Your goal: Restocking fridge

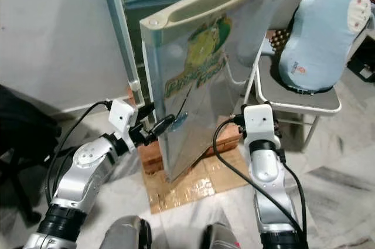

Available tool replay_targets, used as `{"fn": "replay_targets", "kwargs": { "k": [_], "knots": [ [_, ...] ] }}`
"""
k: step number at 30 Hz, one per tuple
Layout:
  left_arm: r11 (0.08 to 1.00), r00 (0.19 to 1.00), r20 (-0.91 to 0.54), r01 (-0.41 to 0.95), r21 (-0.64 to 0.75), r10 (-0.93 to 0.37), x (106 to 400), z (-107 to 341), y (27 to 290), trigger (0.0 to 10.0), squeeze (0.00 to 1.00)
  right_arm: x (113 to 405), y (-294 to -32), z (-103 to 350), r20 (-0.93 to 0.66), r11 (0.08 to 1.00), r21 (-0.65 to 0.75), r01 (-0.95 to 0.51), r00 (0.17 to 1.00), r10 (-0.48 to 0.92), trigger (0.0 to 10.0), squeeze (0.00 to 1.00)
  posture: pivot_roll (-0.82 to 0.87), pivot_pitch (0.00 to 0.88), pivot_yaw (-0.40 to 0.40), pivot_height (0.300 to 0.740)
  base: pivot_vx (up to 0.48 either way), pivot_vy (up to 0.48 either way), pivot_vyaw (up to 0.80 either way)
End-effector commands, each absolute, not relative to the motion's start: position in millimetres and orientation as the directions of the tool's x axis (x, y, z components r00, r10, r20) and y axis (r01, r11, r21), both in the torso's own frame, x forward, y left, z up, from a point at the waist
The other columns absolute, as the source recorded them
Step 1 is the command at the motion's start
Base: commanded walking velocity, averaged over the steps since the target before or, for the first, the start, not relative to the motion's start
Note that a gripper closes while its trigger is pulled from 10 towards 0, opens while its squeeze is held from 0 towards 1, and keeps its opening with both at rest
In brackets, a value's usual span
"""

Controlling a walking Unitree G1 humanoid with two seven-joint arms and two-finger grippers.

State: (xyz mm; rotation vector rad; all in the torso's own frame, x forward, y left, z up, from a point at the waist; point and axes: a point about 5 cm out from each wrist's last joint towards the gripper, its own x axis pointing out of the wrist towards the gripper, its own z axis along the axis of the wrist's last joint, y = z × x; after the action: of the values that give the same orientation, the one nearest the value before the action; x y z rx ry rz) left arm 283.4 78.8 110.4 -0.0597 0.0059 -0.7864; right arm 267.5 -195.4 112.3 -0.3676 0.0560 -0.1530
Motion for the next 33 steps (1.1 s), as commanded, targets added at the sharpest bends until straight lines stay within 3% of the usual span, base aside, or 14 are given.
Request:
{"fn": "replay_targets", "kwargs": {
  "k": [1,8,16,21,26,33],
  "knots": [
    [0.654,0.655,-0.002,0.755,-0.047,-0.756,280,111,59,10.0,0.00,267,-200,119,0.005,0.911,-0.370,0.185,0.980,-0.197,10.0,0.00,-0.04,0.121,-0.013,0.740,0.000,0.000,0.00],
    [0.621,0.622,-0.002,0.782,-0.055,-0.783,276,112,46,10.0,0.00,262,-212,114,-0.027,0.879,-0.402,0.257,0.956,-0.292,10.0,0.00,-0.04,0.119,-0.013,0.740,0.000,0.000,0.00],
    [0.469,0.468,-0.030,0.882,-0.041,-0.883,265,114,21,10.0,0.00,246,-245,94,-0.129,0.791,-0.493,0.362,0.869,-0.478,10.0,0.00,-0.04,0.121,-0.014,0.740,0.000,0.000,0.00],
    [0.435,0.435,-0.030,0.901,0.005,-0.900,267,120,15,10.0,0.00,239,-250,89,-0.154,0.764,-0.522,0.380,0.839,-0.522,10.0,0.00,-0.05,0.122,-0.011,0.740,0.000,0.000,0.00],
    [0.613,0.614,-0.018,0.789,0.025,-0.789,282,121,27,10.0,0.00,235,-255,88,-0.171,0.752,-0.522,0.401,0.815,-0.554,10.0,0.00,-0.05,0.125,-0.014,0.740,0.000,0.000,-0.08],
    [0.708,0.708,0.004,0.706,-0.003,-0.706,281,118,43,10.0,0.00,232,-256,86,-0.185,0.753,-0.520,0.403,0.808,-0.560,10.0,0.00,-0.05,0.136,-0.009,0.740,0.000,0.000,-0.78]
  ]
}}
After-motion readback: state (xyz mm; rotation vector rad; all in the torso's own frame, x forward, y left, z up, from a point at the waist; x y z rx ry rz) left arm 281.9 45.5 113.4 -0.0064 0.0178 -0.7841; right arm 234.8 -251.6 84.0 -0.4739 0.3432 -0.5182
